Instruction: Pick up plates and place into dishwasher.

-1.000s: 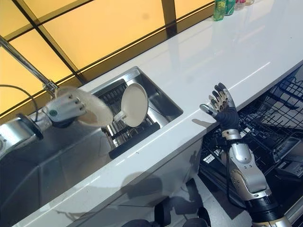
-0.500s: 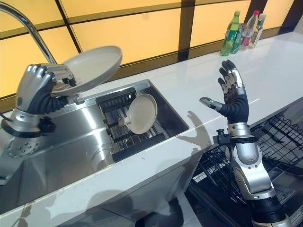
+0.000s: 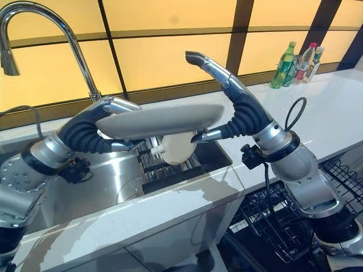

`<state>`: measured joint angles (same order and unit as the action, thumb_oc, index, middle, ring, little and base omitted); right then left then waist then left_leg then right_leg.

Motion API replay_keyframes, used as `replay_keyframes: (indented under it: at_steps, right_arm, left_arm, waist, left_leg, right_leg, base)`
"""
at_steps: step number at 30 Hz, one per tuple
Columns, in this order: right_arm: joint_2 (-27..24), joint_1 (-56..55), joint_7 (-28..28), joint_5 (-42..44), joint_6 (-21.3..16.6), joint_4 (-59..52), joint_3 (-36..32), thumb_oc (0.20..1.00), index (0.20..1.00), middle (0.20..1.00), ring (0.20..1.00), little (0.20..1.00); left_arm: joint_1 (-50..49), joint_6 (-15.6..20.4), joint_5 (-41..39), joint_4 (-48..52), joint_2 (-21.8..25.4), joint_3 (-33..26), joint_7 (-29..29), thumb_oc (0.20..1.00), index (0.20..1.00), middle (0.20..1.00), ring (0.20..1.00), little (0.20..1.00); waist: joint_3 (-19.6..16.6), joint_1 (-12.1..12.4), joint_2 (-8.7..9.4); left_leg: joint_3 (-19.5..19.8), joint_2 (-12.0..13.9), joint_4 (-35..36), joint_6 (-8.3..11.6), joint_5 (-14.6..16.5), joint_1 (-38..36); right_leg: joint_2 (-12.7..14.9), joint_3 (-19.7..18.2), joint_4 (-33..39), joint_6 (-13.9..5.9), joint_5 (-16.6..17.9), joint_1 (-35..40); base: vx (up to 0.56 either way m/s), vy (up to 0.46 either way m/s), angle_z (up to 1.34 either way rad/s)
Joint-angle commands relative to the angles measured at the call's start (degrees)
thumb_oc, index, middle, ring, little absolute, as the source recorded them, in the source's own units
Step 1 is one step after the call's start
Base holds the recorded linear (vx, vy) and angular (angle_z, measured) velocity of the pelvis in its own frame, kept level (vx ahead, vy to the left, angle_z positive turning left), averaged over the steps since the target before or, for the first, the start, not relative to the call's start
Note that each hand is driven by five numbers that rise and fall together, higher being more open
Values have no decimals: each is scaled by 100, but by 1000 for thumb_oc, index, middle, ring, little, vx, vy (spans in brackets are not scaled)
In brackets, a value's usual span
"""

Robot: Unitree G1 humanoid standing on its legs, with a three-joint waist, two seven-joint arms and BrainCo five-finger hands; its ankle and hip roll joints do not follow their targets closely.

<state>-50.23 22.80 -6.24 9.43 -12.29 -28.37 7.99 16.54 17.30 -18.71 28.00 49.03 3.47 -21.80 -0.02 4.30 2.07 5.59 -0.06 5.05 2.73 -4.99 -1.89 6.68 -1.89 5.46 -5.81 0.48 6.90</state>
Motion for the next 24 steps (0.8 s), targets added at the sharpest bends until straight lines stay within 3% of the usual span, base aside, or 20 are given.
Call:
replay_keyframes:
  at_steps: [1, 4, 6, 8, 10, 11, 12, 13, 20, 24]
  right_arm:
    - [-364, 472, -59, 52, -186, -334, 48, 1000, 1000, 1000, 1000, 1000]
    - [-405, 492, -457, 390, -110, -427, 103, 1000, 1000, 1000, 1000, 1000]
    - [-475, 504, -1129, 586, -9, -574, 254, 1000, 1000, 1000, 1000, 1000]
    - [-562, 536, -1411, 840, 47, -694, 395, 1000, 1000, 1000, 1000, 1000]
    - [-587, 741, -1736, 1393, 298, -737, 626, 1000, 1000, 1000, 1000, 1000]
    - [-568, 817, -1789, 1453, 352, -692, 743, 824, 824, 824, 824, 824]
    - [-559, 886, -1805, 1475, 387, -655, 858, 319, 319, 319, 319, 319]
    - [-541, 921, -1800, 1461, 381, -634, 932, 200, 200, 200, 200, 200]
    - [-143, 777, -1566, 2189, 306, -535, 811, 200, 200, 200, 200, 200]
    - [604, 590, -1056, 2387, 219, -317, 671, 200, 200, 200, 200, 200]
  left_arm:
    - [569, 303, -453, 130, 204, 109, -138, 200, 200, 200, 200, 200]
    - [640, 322, -612, 156, 349, 42, -145, 200, 200, 200, 200, 200]
    - [647, 237, -748, 176, 390, -8, -170, 200, 200, 200, 200, 200]
    - [674, 196, -800, 196, 432, 0, -132, 200, 200, 200, 200, 200]
    - [769, 149, -828, 168, 490, 75, -72, 200, 200, 200, 200, 200]
    - [788, 173, -822, 140, 491, 108, -70, 200, 200, 200, 200, 200]
    - [809, 187, -803, 124, 492, 144, -60, 200, 200, 200, 200, 200]
    - [819, 189, -793, 122, 496, 162, -43, 200, 200, 200, 200, 200]
    - [746, 217, -708, 132, 418, 99, 70, 200, 200, 200, 200, 200]
    - [719, 230, -543, 39, 113, 103, 29, 200, 200, 200, 200, 200]
  waist:
    - [-280, 179, 20]
    - [-322, 172, 14]
    - [-344, 179, 14]
    - [-352, 182, 23]
    - [-366, 189, 45]
    - [-369, 197, 51]
    - [-375, 202, 53]
    - [-376, 203, 50]
    - [-383, 221, 26]
    - [-384, 246, -12]
  left_leg:
    - [312, -244, -187, -301, 605, -211]
    - [319, -259, -175, -308, 596, -202]
    - [328, -265, -159, -314, 588, -201]
    - [333, -266, -165, -310, 578, -189]
    - [338, -270, -170, -309, 573, -188]
    - [350, -276, -170, -310, 568, -187]
    - [365, -282, -160, -314, 560, -190]
    - [369, -283, -153, -318, 555, -195]
    - [384, -289, -149, -365, 563, -216]
    - [394, -304, -143, -402, 568, -227]
  right_leg:
    - [-73, 512, -184, 15, 160, -275]
    - [-76, 505, -200, 17, 157, -290]
    - [-78, 514, -208, 23, 147, -287]
    - [-74, 531, -216, 24, 145, -283]
    - [-71, 546, -243, 36, 135, -281]
    - [-69, 549, -251, 42, 135, -280]
    - [-70, 552, -253, 47, 136, -276]
    - [-71, 552, -254, 53, 134, -269]
    - [-81, 543, -266, 80, 118, -230]
    - [-86, 555, -248, 96, 115, -203]
  base:
    - [-21, -12, 5]
    - [-7, -2, 1]
    - [0, 0, 0]
    - [-12, -10, 6]
    - [-1, -10, 4]
    - [0, 0, 0]
    - [0, 0, 0]
    - [0, 0, 0]
    - [0, 0, 0]
    - [0, 0, 0]
